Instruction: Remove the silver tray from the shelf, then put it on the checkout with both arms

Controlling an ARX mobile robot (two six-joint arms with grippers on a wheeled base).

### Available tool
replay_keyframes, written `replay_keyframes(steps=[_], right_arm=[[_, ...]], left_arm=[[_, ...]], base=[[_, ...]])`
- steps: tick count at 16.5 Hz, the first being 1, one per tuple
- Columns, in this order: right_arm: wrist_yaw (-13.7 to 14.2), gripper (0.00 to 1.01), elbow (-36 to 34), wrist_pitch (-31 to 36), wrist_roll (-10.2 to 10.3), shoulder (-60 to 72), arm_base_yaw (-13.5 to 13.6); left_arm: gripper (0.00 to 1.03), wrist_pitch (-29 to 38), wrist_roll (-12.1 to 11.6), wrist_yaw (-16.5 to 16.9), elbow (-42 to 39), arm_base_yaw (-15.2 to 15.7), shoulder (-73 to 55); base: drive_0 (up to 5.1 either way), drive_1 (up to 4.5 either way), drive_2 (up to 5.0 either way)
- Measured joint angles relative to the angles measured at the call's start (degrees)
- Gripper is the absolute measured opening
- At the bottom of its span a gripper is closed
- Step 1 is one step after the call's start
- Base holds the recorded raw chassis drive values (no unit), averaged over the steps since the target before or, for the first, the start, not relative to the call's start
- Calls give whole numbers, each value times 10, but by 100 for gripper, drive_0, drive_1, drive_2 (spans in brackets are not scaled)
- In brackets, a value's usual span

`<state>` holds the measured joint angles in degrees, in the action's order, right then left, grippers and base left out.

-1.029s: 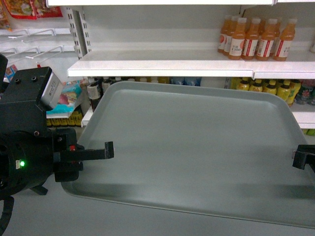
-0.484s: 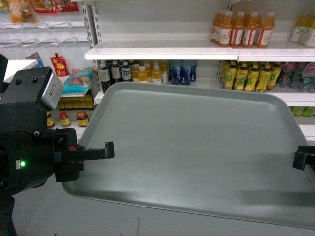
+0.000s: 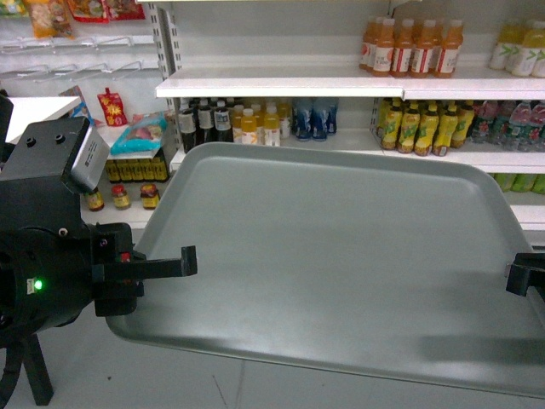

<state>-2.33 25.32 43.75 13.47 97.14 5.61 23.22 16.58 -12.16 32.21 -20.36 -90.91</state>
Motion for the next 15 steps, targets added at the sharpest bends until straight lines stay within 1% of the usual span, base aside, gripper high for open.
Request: replay_keyframes(steps=[10,15], right_arm=[[0,3,-2,-1,0,-1,0],[0,3,-2,0,0,-1,0]], left_arm=[[2,-2,0,0,0,0,2],[2,0,2,0,0,-2,2]], base=[[1,-430,433],[-466,252,252]])
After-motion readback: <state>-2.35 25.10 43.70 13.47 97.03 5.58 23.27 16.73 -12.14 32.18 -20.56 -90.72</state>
